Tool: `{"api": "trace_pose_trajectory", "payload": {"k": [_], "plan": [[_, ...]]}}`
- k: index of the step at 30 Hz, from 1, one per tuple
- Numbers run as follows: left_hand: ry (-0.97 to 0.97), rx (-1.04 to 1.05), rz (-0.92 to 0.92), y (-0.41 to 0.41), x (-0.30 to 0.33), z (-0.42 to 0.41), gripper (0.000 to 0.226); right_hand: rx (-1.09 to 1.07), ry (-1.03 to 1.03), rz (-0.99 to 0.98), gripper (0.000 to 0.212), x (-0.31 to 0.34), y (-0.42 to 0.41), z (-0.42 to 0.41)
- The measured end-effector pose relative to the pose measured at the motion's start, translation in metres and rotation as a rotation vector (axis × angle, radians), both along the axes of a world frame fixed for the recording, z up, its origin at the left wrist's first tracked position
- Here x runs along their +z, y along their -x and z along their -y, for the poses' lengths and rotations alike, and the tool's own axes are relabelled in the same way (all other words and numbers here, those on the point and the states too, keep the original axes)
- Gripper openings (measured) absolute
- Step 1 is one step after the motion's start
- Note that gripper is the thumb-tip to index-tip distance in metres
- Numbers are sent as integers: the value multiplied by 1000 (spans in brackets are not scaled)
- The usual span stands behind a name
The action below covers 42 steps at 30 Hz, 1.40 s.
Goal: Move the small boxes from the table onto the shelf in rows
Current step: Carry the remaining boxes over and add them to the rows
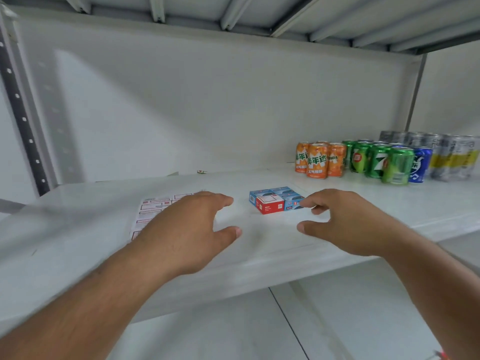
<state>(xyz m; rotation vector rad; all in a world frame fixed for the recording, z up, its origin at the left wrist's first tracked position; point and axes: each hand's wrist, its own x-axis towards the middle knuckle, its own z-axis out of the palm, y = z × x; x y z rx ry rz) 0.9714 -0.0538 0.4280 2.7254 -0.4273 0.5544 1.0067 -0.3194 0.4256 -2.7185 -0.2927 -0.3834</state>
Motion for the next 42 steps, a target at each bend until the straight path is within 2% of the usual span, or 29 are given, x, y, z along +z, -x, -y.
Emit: {"api": "trace_pose_trajectory", "payload": {"k": [7,15,18,23,29,34,38,42], "plan": [[19,110,-83,-29,8,61,56,79,-11,0,56,7,-50,44],[55,259,-145,-72,4,108,42,220,49,4,55,10,-106,61],[29,287,-162,-86,0,113,39,246,52,-36,55,7,-116,58],[6,295,-178,-103,-5,113,45,282,47,-79,50,6,-123,52],[-34,292,-176,-109,-6,114,38,296,72,-128,43,4,-129,45],[-39,271,-215,-113,-3,114,39,335,58,-190,63,8,-131,47],[-79,281,-264,-116,-2,116,39,340,60,-269,61,12,-132,47],[-65,295,-243,-116,-5,115,44,339,62,-253,61,8,-135,48]]}}
